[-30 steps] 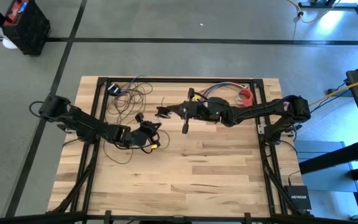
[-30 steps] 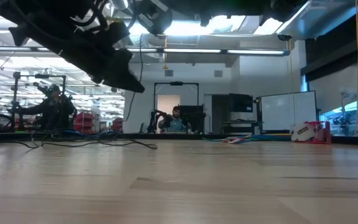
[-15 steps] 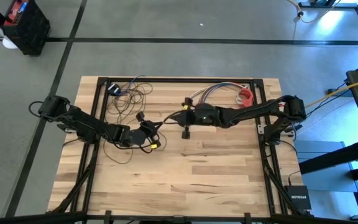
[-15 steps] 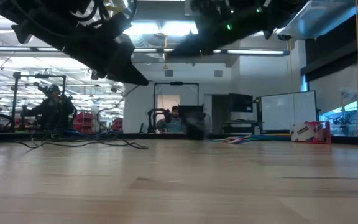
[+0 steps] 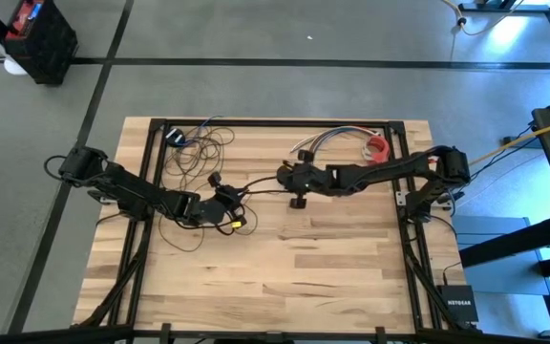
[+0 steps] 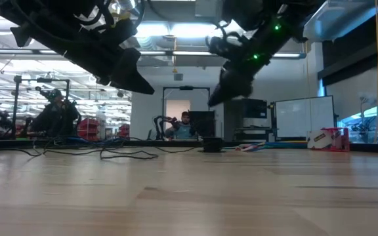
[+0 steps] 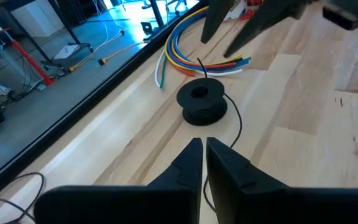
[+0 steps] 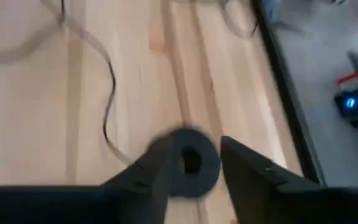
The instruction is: Coiling cords
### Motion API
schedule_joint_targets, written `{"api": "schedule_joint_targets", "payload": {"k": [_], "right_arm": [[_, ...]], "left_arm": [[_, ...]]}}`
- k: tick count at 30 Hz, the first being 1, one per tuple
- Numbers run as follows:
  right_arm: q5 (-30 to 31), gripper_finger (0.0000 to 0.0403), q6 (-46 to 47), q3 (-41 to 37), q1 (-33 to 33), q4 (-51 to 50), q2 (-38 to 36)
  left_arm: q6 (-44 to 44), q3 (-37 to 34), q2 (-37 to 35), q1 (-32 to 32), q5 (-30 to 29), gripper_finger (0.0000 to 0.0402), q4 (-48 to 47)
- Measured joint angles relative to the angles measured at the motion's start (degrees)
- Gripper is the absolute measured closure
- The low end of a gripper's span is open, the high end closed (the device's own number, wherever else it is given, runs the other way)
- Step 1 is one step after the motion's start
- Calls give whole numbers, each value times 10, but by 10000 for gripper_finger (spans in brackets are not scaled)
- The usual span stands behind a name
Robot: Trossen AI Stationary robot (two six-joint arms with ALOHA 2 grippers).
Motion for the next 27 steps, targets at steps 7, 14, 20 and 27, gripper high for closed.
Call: {"api": "schedule_joint_targets", "payload": {"k": [7, 14, 20, 27], "right_arm": [[1, 206, -31, 0, -42, -89, 0], [-18, 196, -16, 0, -68, -95, 0], [-108, 196, -34, 0, -66, 1, 0], [-118, 207, -152, -5, -17, 47, 54]], "left_arm": [[0, 0, 0, 0, 0, 386, 0], [3, 0, 0, 0, 0, 386, 1], [2, 0, 0, 0, 0, 386, 1], [3, 0, 0, -1, 0, 386, -1]]}}
